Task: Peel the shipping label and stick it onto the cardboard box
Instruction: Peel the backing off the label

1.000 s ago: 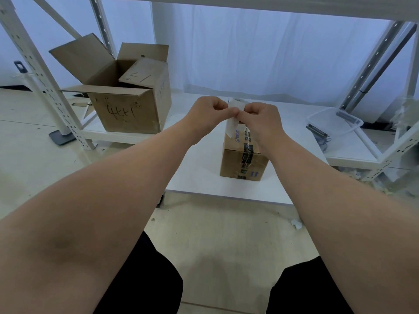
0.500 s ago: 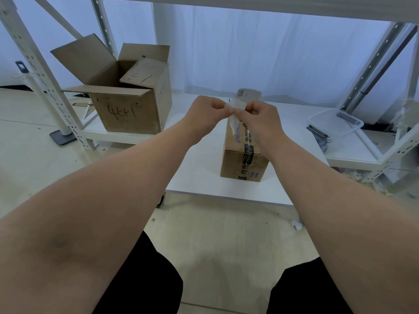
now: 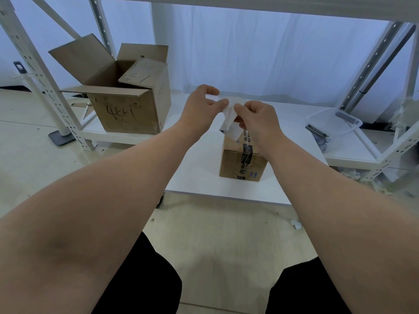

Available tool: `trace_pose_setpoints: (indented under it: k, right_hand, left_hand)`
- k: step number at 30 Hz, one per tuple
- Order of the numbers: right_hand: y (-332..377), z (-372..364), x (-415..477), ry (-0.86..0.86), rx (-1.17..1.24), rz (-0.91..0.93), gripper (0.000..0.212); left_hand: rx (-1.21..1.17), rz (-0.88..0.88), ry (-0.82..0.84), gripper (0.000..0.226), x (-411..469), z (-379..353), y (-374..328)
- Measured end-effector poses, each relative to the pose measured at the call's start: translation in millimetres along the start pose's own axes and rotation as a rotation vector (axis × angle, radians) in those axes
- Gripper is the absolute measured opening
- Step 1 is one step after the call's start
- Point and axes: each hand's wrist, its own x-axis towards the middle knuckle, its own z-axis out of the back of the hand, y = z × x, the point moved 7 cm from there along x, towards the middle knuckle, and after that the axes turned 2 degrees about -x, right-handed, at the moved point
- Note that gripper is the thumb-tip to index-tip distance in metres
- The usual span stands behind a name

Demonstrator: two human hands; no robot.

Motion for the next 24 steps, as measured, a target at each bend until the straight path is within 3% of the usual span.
trace_pose_setpoints:
  k: [3,8,13,24]
  right_hand:
    - [-1,3,0,-0.009,-0.029,0.005,0.019]
    - [-4,11,3,-0.077,-0.078,-0.014,0.026]
    - [-8,8,2,-0.062,-0.05,-0.04,0.022]
    - [-13,-2,-1,0.1,-0.027,-0.108,0.023]
  left_hand:
    - [0.096,0.084,0.097,0.05,-2,-8,8]
    - [0.141,0.138,0.254,0.026,-12,-22,12]
    - [0.08,0.115,0.202,0.01,-12,-21,2]
    - [0.209,-0.028,0.127,0.006,-7,-14,0]
